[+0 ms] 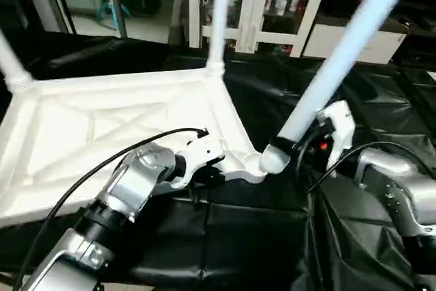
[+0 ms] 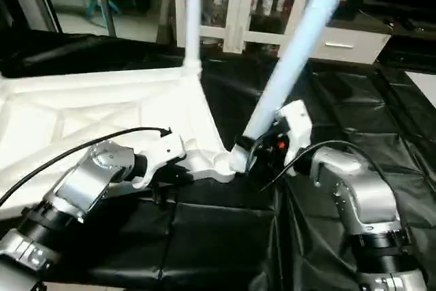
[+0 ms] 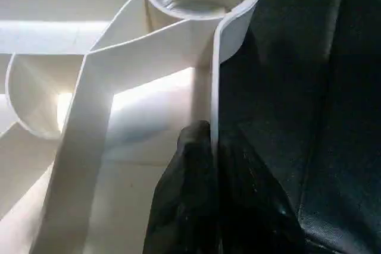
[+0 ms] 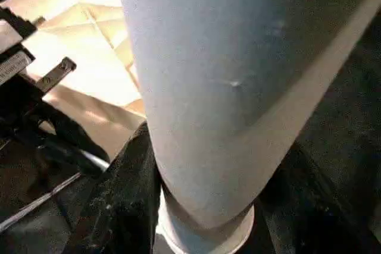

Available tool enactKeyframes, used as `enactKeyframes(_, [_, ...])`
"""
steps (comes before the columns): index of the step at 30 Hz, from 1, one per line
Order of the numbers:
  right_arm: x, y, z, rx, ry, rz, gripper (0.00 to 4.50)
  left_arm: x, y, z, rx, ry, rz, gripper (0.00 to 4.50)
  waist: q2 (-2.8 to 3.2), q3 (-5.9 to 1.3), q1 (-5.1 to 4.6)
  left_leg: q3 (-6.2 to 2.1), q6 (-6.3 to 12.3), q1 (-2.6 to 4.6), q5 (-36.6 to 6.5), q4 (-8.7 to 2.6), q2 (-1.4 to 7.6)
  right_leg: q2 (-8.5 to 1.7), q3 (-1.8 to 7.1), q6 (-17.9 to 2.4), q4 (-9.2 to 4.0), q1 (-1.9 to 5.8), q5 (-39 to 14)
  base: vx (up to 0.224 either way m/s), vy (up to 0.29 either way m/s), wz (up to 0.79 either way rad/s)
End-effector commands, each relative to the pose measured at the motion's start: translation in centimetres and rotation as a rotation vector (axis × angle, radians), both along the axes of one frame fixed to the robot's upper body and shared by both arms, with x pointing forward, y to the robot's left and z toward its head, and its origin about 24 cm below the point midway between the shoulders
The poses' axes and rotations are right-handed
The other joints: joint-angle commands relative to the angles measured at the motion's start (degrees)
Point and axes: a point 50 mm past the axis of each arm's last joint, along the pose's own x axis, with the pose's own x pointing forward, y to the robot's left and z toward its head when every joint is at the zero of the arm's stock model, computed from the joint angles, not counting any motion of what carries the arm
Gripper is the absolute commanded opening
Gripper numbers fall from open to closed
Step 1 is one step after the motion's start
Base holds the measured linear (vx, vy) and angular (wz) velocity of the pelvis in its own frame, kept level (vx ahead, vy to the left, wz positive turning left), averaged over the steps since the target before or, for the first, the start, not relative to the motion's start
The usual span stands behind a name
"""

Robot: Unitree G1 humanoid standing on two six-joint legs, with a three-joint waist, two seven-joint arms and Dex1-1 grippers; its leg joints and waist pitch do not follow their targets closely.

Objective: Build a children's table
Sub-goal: Insert table leg to table base

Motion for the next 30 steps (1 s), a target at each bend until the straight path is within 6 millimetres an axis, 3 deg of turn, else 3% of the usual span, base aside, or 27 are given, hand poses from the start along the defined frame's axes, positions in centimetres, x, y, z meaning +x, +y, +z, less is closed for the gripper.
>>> enactKeyframes(1, [0.2, 0.7, 0.0, 0.0, 0.033, 0.043, 1.86, -1.2, -0.4, -1.4, 0.028, 0.05, -0.042, 0.09, -0.19, -3.29, 0.17, -3.1, 1.92, 0.72, -3.9, -4.14, 6.58, -7.18, 4.4, -13.1, -4.01, 2.28, -0.1, 0.0, 0.0, 0.0])
enactKeyframes(3, [0.3, 1.0, 0.0, 0.007, 0.051, 0.072, 1.86, -1.4, -0.6, -1.3, 0.026, 0.044, -0.052, 0.09, -0.4, -3.3, 0.1, -3.1, 2.12, 0.7, -3.5, -4.15, 6.57, -7.07, 4.38, -13.0, -3.92, 2.27, 0.2, 0.0, 0.0, 0.0])
enactKeyframes(9, [0.6, 1.4, -0.6, 0.005, 0.101, 0.125, 1.86, -1.8, -0.9, -1.2, 0.035, 0.043, -0.09, 0.0, -0.22, -3.29, 0.1, -3.04, 1.83, 0.72, -3.5, -4.13, 6.52, -7.06, 4.36, -13.3, -3.86, 2.18, 0.5, 0.0, 0.0, 0.0])
enactKeyframes(30, [0.7, 1.5, -1.2, -0.063, 0.174, 0.282, 1.86, -2.1, -0.8, -1.1, 0.074, 0.026, -0.143, 0.0, -1.39, -3.38, 0.07, -3.05, 0.86, 0.92, -4.3, -4.26, 6.59, -7.02, 4.3, -13.0, -3.88, 2.13, 0.0, 0.0, 0.0, 0.0])
